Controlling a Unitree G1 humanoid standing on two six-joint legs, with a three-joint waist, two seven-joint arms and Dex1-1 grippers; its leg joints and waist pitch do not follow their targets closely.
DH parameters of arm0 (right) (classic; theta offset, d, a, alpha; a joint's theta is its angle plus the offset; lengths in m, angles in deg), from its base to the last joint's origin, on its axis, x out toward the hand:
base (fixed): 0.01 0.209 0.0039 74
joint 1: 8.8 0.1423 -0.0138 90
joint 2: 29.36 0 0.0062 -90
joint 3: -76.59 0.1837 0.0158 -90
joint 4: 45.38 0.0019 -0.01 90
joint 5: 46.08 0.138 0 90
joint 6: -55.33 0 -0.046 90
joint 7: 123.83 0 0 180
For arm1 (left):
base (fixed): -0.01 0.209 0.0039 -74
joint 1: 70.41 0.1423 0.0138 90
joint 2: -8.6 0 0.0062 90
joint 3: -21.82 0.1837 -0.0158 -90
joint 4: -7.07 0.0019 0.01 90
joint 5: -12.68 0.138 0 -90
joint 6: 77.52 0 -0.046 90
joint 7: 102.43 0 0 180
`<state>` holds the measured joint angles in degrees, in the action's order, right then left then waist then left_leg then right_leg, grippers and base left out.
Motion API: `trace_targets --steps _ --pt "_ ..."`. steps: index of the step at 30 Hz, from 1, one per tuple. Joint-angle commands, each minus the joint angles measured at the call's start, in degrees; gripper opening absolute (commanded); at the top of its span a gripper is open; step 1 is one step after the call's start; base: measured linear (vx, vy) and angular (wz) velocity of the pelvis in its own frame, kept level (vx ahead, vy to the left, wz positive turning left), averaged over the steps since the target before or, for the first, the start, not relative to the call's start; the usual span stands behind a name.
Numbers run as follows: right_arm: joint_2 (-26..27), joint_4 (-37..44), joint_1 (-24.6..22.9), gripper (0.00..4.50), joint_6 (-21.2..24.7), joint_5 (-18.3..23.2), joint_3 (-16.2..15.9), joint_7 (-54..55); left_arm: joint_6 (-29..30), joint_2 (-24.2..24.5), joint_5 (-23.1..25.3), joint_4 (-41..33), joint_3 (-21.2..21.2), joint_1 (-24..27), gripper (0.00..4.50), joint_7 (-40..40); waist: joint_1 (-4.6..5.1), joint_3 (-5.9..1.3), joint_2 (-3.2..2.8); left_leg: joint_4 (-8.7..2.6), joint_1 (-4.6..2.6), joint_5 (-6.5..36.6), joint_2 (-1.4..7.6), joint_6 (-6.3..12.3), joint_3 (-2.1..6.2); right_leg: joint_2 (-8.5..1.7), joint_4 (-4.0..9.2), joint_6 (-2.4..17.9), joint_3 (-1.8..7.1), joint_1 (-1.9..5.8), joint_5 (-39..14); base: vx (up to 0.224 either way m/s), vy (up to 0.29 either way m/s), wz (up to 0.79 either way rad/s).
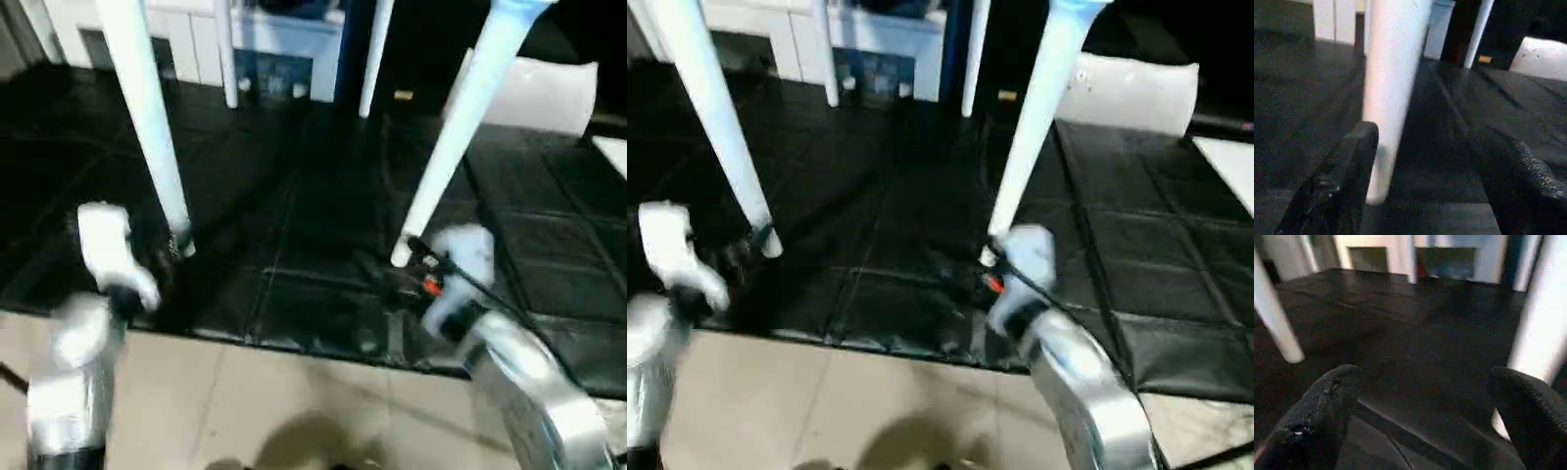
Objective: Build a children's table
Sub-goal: Flip table
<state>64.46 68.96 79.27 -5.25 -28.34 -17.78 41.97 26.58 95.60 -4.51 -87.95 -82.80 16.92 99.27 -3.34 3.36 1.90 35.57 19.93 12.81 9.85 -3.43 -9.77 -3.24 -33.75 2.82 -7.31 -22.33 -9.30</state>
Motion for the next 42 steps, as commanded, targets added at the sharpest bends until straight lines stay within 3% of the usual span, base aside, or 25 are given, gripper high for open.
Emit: trace_targets --steps 1,7,10,11,12,13,14,15,16,19,22,24,25,26,28,29,30,32,34,35,36,37,38,40,42 --pt "-0.35 0.59 -2.02 4.50 -0.40 -0.66 1.69 1.10 3.12 -2.08 -0.02 -6.28 3.45 3.39 3.54 -3.14 0.24 -2.61 -1.33 -4.54 -0.59 16.63 3.31 0.76 1.77 -5.86 7.01 0.23 3.54 2.17 -32.26 0.000 0.000 0.00" --pt "1.23 1.89 -4.96 4.50 -0.30 1.15 2.21 0.72 3.64 -2.43 2.21 -11.18 7.97 8.89 3.54 -2.53 1.82 -1.73 -1.99 -4.56 -2.60 25.83 3.84 1.00 2.83 -5.01 10.28 -6.21 -0.46 1.93 -39.27 0.000 0.000 0.00" --pt "1.52 1.77 -6.08 4.50 -0.73 1.44 2.17 0.80 4.62 -2.80 3.17 -12.67 8.90 9.60 3.54 -3.21 1.49 -1.25 -3.46 -11.76 1.12 41.54 10.34 -0.92 5.72 -4.20 -2.35 -2.56 2.06 6.82 -19.82 -0.017 0.000 -0.01" --pt "1.39 1.50 -6.34 4.50 -1.24 1.06 1.90 0.71 4.93 -3.06 3.23 -13.15 9.11 9.79 3.54 -3.71 0.90 -0.94 -2.18 -11.47 -0.31 43.70 8.86 -1.47 4.25 -4.40 -3.07 -1.11 4.89 4.40 -15.62 0.000 0.000 0.00" --pt "1.39 1.20 -6.54 4.50 -1.71 0.80 1.72 0.60 5.10 -3.32 3.17 -13.53 9.30 9.97 3.54 -4.25 0.52 -0.25 0.06 -4.03 -4.61 35.75 2.11 -2.97 2.22 -5.52 7.90 -5.44 4.65 -1.03 -47.23 0.057 -0.069 0.20" --pt "1.40 1.12 -6.59 4.50 -1.83 0.72 1.68 0.56 5.17 -3.36 3.12 -13.66 9.39 10.04 3.54 -4.42 1.05 0.16 1.05 3.47 -6.90 23.82 -1.48 -1.67 0.46 -6.89 12.37 -8.54 3.65 -4.89 -62.67 0.067 -0.041 -0.05" --pt "1.49 0.70 -6.68 4.50 -2.19 0.44 1.60 0.43 5.21 -3.36 3.08 -13.68 9.69 10.21 3.54 -4.80 1.66 -0.13 0.29 5.03 -3.83 10.84 -1.44 0.97 1.96 -10.85 12.55 -8.39 4.73 -0.99 -68.22 0.067 -0.041 -0.05" --pt "1.55 0.08 -6.78 4.50 -2.61 0.00 1.67 0.32 4.74 -3.11 3.38 -13.32 10.29 10.35 3.54 -4.70 1.07 -1.34 0.07 0.52 -1.33 10.68 0.42 1.03 2.93 -9.98 9.93 -8.44 3.43 2.88 -57.92 0.044 0.043 -0.26" --pt "1.55 0.01 -6.79 4.50 -2.67 -0.05 1.68 0.32 4.66 -3.08 3.43 -13.25 10.36 10.36 3.54 -4.66 1.36 -2.21 -1.12 -2.73 -0.26 11.54 2.44 1.12 4.26 -6.05 7.83 -6.86 1.69 2.93 -39.64 0.000 0.000 0.00" --pt "1.58 -0.82 -7.22 4.50 -2.81 -0.16 2.12 0.28 4.88 -2.99 3.94 -13.01 10.89 10.27 3.54 -4.60 2.14 -4.63 -2.25 -2.70 2.64 -7.36 3.24 9.76 4.18 -4.29 5.20 2.96 1.83 1.33 -4.08 -0.022 0.004 0.03" --pt "1.39 -1.35 -8.28 4.50 -2.83 -0.51 1.63 -0.01 5.77 -2.57 4.77 -12.73 11.10 10.47 3.54 -4.65 2.17 -6.03 -2.49 -0.45 4.24 -9.56 0.68 14.22 3.18 -4.28 6.87 5.10 0.29 -0.25 -5.54 -0.064 0.023 0.05" --pt "0.62 -2.13 -8.93 4.50 -3.46 -1.05 0.81 -0.82 4.82 -2.47 4.99 -11.94 11.28 10.88 3.54 -4.23 3.04 -4.33 -2.77 -2.80 2.89 15.14 3.58 10.95 3.73 -3.29 7.91 -0.68 -2.13 -0.56 -29.85 -0.078 0.047 0.00" --pt "0.12 -2.71 -9.20 4.50 -4.04 -1.31 0.40 -1.51 4.21 -2.33 5.01 -11.37 11.51 11.22 3.54 -3.88 3.46 -3.62 -3.35 -5.28 2.66 26.29 6.16 8.31 5.09 -2.38 5.00 -3.71 -2.37 0.26 -33.03 -0.155 0.031 -0.02" --pt "-0.09 -3.12 -9.35 4.50 -4.62 -1.47 0.24 -2.01 3.86 -2.32 4.89 -11.01 11.56 11.51 3.54 -3.72 1.60 -1.54 -3.88 -12.78 6.91 48.01 8.70 0.66 4.54 -0.69 -9.62 -3.02 -0.65 3.68 -23.31 -0.155 0.031 -0.02" --pt "-0.73 -3.59 -9.56 4.50 -5.16 -1.34 0.06 -3.52 3.32 -2.63 4.29 -10.84 11.62 12.46 3.54 -3.56 -3.55 -1.21 -2.80 -12.02 8.16 49.97 6.90 1.71 -0.75 -0.40 -15.24 -2.35 3.95 5.27 -24.26 -0.057 -0.078 0.19" --pt "-1.26 -3.90 -9.77 4.50 -5.51 -1.09 -0.19 -4.85 3.27 -2.65 4.64 -10.86 11.80 13.43 3.54 -3.79 -1.27 -3.05 2.40 1.40 0.84 31.04 3.74 -1.61 -1.80 -4.88 -5.30 -9.16 9.80 -0.86 -58.79 0.006 -0.118 0.19" --pt "-1.76 -4.04 -10.05 4.50 -5.79 -0.47 -0.40 -6.37 3.18 -2.59 4.87 -11.33 12.03 14.56 3.54 -3.76 -2.85 -2.04 1.87 10.88 5.09 5.41 -0.88 2.78 3.17 -8.35 5.50 -14.33 16.30 -1.19 -71.66 -0.011 -0.123 0.04" --pt "-1.97 -4.14 -10.36 4.50 -6.06 0.01 -0.63 -7.45 3.09 -2.45 4.89 -11.88 12.00 15.54 3.54 -3.70 -3.88 -1.43 1.59 11.31 6.51 5.61 -1.68 2.05 5.47 -7.79 4.01 -12.48 20.32 1.03 -60.29 0.000 0.000 0.00" --pt "-2.13 -5.06 -10.73 4.50 -6.47 0.21 -1.00 -8.44 2.64 -2.29 5.06 -12.07 11.82 16.68 3.54 -3.53 -7.65 -1.06 2.11 9.24 1.59 13.96 -2.68 1.66 4.89 -4.50 4.56 -6.36 26.73 1.78 -47.06 -0.022 0.029 -0.14" --pt "-2.40 -6.74 -11.00 4.50 -7.16 0.06 -1.38 -9.22 2.56 -1.99 5.48 -11.93 11.96 17.75 3.54 -3.60 -7.51 -0.75 2.79 8.47 1.77 13.99 -2.85 1.85 5.26 -3.55 4.47 -5.37 27.25 2.75 -43.88 -0.043 0.058 -0.29" --pt "-2.43 -8.20 -11.14 4.50 -7.59 -0.28 -1.50 -9.24 2.87 -1.77 5.93 -11.28 12.21 18.18 3.54 -4.03 -8.10 -0.87 2.88 5.98 3.01 11.68 -2.87 5.06 7.19 -4.09 3.56 -3.02 25.10 4.49 -36.20 -0.023 0.135 -0.39" --pt "-2.44 -8.57 -11.18 4.50 -7.73 -0.40 -1.56 -9.25 2.90 -1.77 5.94 -11.01 12.23 18.23 3.54 -4.09 -7.20 -2.62 0.14 1.53 -0.54 11.00 -1.56 7.44 7.69 -1.77 3.27 1.23 22.23 2.86 -27.62 -0.024 0.230 -0.11" --pt "-2.54 -9.71 -11.33 4.50 -8.34 -0.99 -1.97 -9.43 2.23 -1.73 6.35 -9.78 12.26 18.27 3.54 -4.04 -4.72 -2.80 -0.38 -4.36 -2.84 10.34 0.65 13.63 8.73 2.47 -0.23 3.33 15.70 0.74 -16.65 -0.024 0.230 -0.11" --pt "-2.43 -11.22 -11.73 4.50 -8.67 -1.46 -2.11 -9.65 0.67 -1.47 7.03 -8.06 12.61 18.11 3.54 -3.56 -2.52 -4.30 -2.14 -5.38 -3.89 7.16 2.67 17.62 10.82 2.43 -6.14 4.04 9.49 -1.36 -9.59 -0.068 0.279 0.08" --pt "-1.97 -13.51 -12.43 4.50 -8.79 -1.60 -1.88 -9.81 0.62 -1.33 7.06 -5.49 12.96 17.76 3.54 -3.08 -0.66 -3.54 -2.65 -4.84 -1.39 -3.19 2.20 15.58 11.30 0.57 -4.69 1.81 6.39 0.21 -3.01 -0.033 0.257 0.08"
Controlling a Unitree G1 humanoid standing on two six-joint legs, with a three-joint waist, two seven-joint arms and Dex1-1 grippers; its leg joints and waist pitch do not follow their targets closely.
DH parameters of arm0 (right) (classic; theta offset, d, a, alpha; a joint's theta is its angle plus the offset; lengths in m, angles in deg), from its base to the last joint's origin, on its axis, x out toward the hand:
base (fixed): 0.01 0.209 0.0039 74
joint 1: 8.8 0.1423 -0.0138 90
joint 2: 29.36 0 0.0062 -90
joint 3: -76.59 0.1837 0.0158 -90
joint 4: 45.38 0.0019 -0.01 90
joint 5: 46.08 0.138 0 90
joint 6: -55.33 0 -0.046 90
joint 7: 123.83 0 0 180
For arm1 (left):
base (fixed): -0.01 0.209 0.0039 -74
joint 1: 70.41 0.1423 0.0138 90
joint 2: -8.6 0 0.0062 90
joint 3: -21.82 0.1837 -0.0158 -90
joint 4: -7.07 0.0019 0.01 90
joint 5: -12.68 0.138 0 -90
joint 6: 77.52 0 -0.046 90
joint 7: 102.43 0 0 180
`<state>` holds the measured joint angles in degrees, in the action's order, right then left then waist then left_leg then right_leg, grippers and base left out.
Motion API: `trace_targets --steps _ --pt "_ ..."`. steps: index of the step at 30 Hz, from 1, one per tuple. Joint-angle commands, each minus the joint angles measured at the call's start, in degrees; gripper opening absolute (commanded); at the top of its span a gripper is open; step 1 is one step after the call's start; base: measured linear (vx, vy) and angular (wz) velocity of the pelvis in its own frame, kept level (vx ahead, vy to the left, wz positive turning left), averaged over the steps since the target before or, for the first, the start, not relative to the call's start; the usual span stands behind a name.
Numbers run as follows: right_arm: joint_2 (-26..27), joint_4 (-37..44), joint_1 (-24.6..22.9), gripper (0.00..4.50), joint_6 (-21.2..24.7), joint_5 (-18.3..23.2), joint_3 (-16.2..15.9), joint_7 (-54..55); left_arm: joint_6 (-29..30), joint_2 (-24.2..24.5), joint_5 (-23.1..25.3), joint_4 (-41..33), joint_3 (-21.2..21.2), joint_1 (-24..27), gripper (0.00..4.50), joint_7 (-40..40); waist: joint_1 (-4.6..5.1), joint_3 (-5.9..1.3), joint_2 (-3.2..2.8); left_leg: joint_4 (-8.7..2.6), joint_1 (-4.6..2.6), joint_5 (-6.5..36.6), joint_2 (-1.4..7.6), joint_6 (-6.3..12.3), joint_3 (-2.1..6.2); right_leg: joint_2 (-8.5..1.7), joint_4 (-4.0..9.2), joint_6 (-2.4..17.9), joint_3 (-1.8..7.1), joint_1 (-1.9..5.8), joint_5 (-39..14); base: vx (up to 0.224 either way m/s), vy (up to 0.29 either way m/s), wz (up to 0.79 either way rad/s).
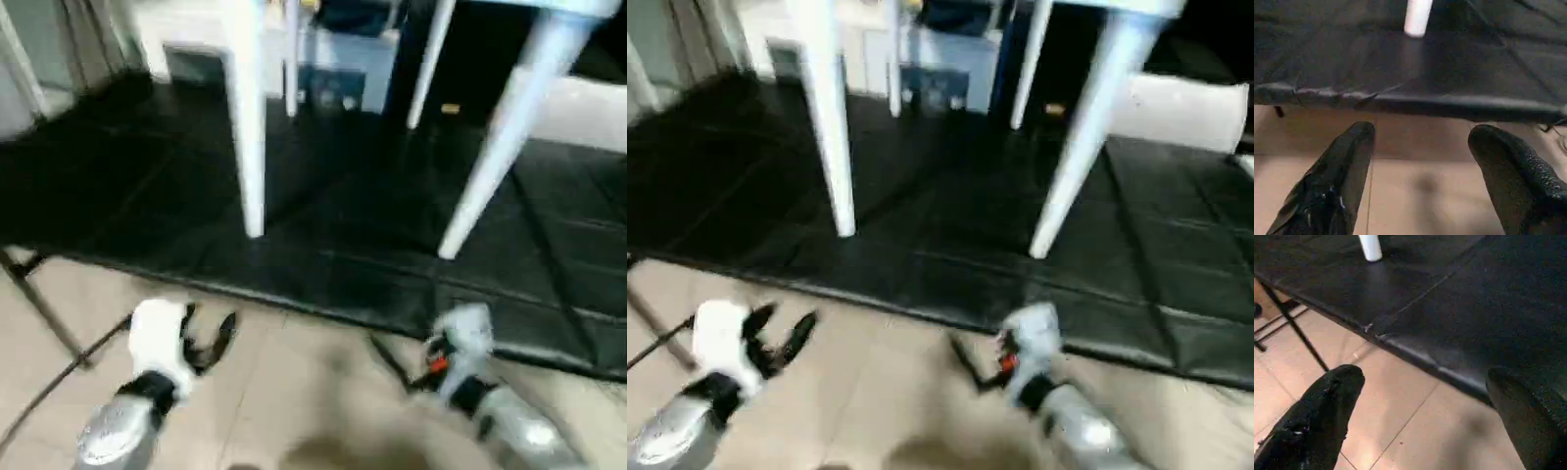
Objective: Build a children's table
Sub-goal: Flip table
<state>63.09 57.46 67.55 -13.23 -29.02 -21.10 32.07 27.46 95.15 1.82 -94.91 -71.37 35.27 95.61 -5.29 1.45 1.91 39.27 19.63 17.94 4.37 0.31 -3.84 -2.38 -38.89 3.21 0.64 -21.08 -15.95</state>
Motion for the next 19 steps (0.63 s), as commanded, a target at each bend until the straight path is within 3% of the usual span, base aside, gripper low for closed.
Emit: trace_targets --steps 1,2,3,4,5,6,7,8,9,10,11,12,13,14,15,16,17,18,19 --pt "-0.52 -2.54 -0.87 4.50 -0.88 -0.99 1.39 0.08 -0.15 -0.85 0.75 2.13 1.56 -0.65 3.54 0.61 1.40 -1.44 -2.75 -8.33 -1.05 -8.97 7.10 9.97 4.94 -0.54 1.11 1.15 -1.94 -0.91 3.80 -0.018 0.195 -0.02" --pt "-0.62 -4.12 -1.18 4.50 -1.21 -1.40 1.29 -0.03 0.00 -0.90 0.55 3.86 1.78 -0.42 3.54 1.14 2.72 -1.77 -1.48 -7.64 -1.34 -10.61 6.66 7.53 4.96 -2.05 3.03 0.95 -1.66 0.11 5.65 -0.018 0.195 -0.02" --pt "-0.67 -5.71 -1.38 4.50 -1.84 -1.74 1.12 -0.21 -0.10 -0.79 0.51 5.51 2.07 -0.13 3.54 1.75 3.34 -1.13 -1.21 -7.86 -0.12 -7.31 6.01 4.17 4.02 -3.72 4.79 2.32 -1.13 1.55 6.67 -0.038 0.153 -0.01" --pt "-0.59 -8.06 -1.38 4.50 -2.08 -1.65 1.20 -0.63 -0.07 -0.12 1.62 8.56 3.37 0.36 3.54 2.50 4.22 -1.20 -0.92 -8.32 0.22 -0.08 6.13 0.65 3.82 -4.86 5.56 3.56 -0.86 2.58 6.00 -0.041 0.108 0.00" --pt "-0.68 -11.60 -0.72 4.50 -1.81 -2.30 0.79 -0.58 1.10 0.48 3.15 12.37 4.80 0.47 3.54 2.48 4.51 -1.08 -0.82 -8.58 0.32 3.25 6.30 -0.74 3.83 -5.24 5.85 3.90 -0.80 2.79 5.54 -0.041 0.108 0.00" --pt "-0.69 -12.30 -0.58 4.50 -1.84 -2.45 0.69 -0.60 1.18 0.55 3.41 13.13 5.03 0.44 3.54 2.49 5.30 -0.56 -0.72 -9.42 0.91 12.58 6.52 -4.21 3.94 -5.92 6.29 3.68 -0.52 3.08 0.92 -0.052 0.063 -0.04" --pt "-0.72 -13.90 -0.22 4.50 -1.96 -2.85 0.44 -0.62 1.34 0.65 3.92 14.81 5.50 0.33 3.54 2.47 6.03 -0.32 -0.65 -9.69 1.10 21.06 6.67 -7.42 3.86 -6.56 6.98 2.78 -0.38 2.90 -5.08 -0.078 0.030 -0.10" --pt "-0.26 -19.61 1.50 4.50 -1.61 -4.43 -0.24 0.85 1.04 0.02 4.73 20.56 5.51 -1.16 3.54 1.53 6.35 -0.28 0.41 -9.70 1.32 23.63 6.85 -8.04 3.74 -7.01 7.51 2.26 -0.34 2.95 -8.66 -0.078 0.030 -0.10" --pt "0.02 -23.10 2.66 4.50 -1.91 -5.64 -0.72 1.90 0.60 -0.34 5.25 23.98 5.58 -2.19 3.54 1.06 6.84 -0.25 0.22 -9.46 0.94 26.28 6.62 -9.02 3.57 -7.56 8.00 2.43 -0.16 2.15 -14.39 -0.071 0.000 -0.09" --pt "0.16 -24.93 3.28 4.50 -2.07 -6.29 -0.98 2.49 0.37 -0.53 5.51 25.76 5.60 -2.75 3.54 0.81 7.05 -0.23 0.07 -9.33 0.72 27.16 6.53 -9.19 3.38 -7.65 8.38 2.52 -0.04 1.80 -16.06 -0.057 -0.026 -0.05" --pt "1.08 -29.62 4.90 4.50 -2.39 -6.72 -0.84 3.34 -1.38 -1.37 5.55 30.43 5.07 -4.42 3.54 0.49 7.26 -0.07 0.79 -9.26 0.84 26.83 6.82 -8.41 3.25 -8.24 8.81 2.96 0.26 1.74 -18.19 -0.057 -0.026 -0.05" --pt "2.27 -35.44 6.93 4.50 -2.91 -7.13 -0.30 4.70 -2.54 -2.55 5.34 35.91 4.06 -6.62 3.54 -0.63 7.10 -0.14 1.02 -8.98 0.48 25.26 7.06 -7.41 2.75 -8.65 9.17 3.85 0.46 1.63 -18.21 0.000 0.000 0.00" --pt "3.57 -41.83 9.22 4.50 -4.11 -7.89 0.28 6.38 -3.55 -3.78 5.08 41.70 2.92 -9.09 3.54 -2.06 7.24 -0.28 1.74 -8.87 0.39 23.96 7.07 -6.82 2.37 -8.70 9.37 4.50 0.45 1.49 -17.89 -0.017 -0.059 0.03" --pt "4.10 -45.17 10.39 4.50 -4.54 -8.49 0.46 7.63 -3.75 -4.55 4.82 44.53 2.23 -10.25 3.54 -3.09 6.92 -1.02 1.82 -8.68 0.26 18.07 6.94 -5.57 2.05 -8.80 8.77 6.37 0.38 1.99 -12.33 -0.017 -0.059 0.03" --pt "4.34 -46.78 11.03 4.50 -4.70 -8.83 0.54 8.31 -3.78 -4.94 4.63 45.82 1.86 -10.84 3.54 -3.63 6.59 -1.02 2.40 -8.72 0.52 11.24 7.46 -3.76 1.59 -8.88 8.45 8.12 0.25 2.31 -3.83 -0.003 -0.059 0.04" --pt "4.93 -51.82 12.77 4.50 -5.59 -9.54 0.39 9.38 -3.92 -5.61 4.91 49.56 1.82 -12.27 3.54 -5.24 6.41 -0.85 2.15 -8.85 0.58 10.14 7.68 -3.20 1.59 -8.72 8.13 8.66 0.01 2.39 -2.23 0.000 0.000 0.00" --pt "5.69 -59.13 15.11 4.50 -5.91 -10.47 0.18 11.05 -3.93 -6.40 5.32 54.40 2.18 -13.92 3.54 -6.05 6.64 -0.84 2.40 -8.86 0.79 10.03 7.75 -2.75 1.42 -8.63 7.83 9.35 -0.21 2.38 -1.88 0.000 0.000 0.00" --pt "6.01 -62.05 16.03 4.50 -6.16 -10.81 0.13 11.73 -3.92 -6.72 5.44 56.34 2.31 -14.56 3.54 -6.29 6.45 -0.97 2.05 -8.82 0.76 9.85 7.78 -2.69 1.39 -8.74 7.85 9.68 -0.31 2.51 -1.78 0.000 0.000 0.00" --pt "6.39 -65.47 16.85 4.50 -7.05 -11.11 0.35 12.99 -3.82 -7.21 5.58 58.73 2.40 -15.20 3.54 -6.67 6.50 -1.27 2.33 -8.58 0.75 9.01 7.74 -2.44 0.89 -8.91 7.88 10.91 -0.24 2.53 -1.65 0.000 0.000 0.00"
